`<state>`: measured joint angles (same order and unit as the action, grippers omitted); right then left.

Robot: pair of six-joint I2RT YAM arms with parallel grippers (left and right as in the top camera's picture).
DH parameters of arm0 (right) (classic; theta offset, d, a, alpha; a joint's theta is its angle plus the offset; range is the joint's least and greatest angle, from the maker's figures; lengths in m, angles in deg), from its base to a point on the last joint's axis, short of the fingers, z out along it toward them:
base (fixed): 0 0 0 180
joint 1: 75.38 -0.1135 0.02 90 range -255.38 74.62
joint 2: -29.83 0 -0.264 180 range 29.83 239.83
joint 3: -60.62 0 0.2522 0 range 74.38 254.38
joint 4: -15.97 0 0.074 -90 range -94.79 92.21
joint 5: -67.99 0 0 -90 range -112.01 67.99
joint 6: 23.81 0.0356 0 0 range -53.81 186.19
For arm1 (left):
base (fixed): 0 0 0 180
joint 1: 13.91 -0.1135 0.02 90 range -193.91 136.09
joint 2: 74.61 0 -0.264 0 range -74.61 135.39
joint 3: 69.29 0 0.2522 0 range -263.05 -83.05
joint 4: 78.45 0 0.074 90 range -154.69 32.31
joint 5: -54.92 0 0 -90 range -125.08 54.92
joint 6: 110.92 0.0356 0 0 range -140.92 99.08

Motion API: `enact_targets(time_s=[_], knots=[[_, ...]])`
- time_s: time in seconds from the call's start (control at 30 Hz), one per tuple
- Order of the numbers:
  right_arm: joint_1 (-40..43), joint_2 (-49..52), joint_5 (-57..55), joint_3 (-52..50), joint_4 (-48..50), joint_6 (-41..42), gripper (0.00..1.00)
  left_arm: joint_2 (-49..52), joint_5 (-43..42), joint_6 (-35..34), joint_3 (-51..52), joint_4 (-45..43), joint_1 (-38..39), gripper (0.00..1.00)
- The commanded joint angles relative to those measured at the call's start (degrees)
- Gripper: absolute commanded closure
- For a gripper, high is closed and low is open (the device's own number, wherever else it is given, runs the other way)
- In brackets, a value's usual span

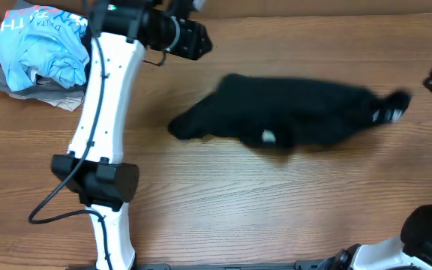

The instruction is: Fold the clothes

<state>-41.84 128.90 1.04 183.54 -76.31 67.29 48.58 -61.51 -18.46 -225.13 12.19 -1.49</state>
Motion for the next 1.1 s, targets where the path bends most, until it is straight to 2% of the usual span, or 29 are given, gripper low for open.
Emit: enact_targets(time_s=[0.0, 0.13, 0.23, 0.43, 0.6, 0.8, 1.07], knots=[[-1.44, -0.39, 2.05, 1.84, -0.2, -1.64, 0.66, -1.14, 2.6, 0.35, -0.28, -0.13, -0.04, 0.44], [-3.74, -0.98, 3.65, 4.26, -1.9, -4.22, 0.43, -2.78, 2.64, 1.14, -0.28, 0.15, -0.13, 0.44], [-7.19, -1.36, 4.26, 4.59, -3.32, -4.22, 0.37, -3.43, 3.26, 2.91, -0.28, 2.12, -0.13, 0.44], [-20.7, -1.2, 0.94, 1.66, -5.79, -4.11, 0.35, -3.3, 7.37, 2.6, -0.26, 4.15, -2.19, 0.44], [-31.06, -1.01, -7.63, -7.74, -5.49, 2.54, 0.34, -3.28, 7.37, 1.79, -0.26, 3.63, -5.9, 0.44], [-36.15, -1.01, -7.98, -25.35, 1.11, 9.18, 0.37, -2.99, 7.32, 1.84, -0.26, 3.93, -7.08, 0.49], [-39.36, -1.01, -7.58, -39.04, 9.18, 15.28, 0.39, 0.59, 6.97, 3.82, -0.09, 3.23, -0.79, 0.49]])
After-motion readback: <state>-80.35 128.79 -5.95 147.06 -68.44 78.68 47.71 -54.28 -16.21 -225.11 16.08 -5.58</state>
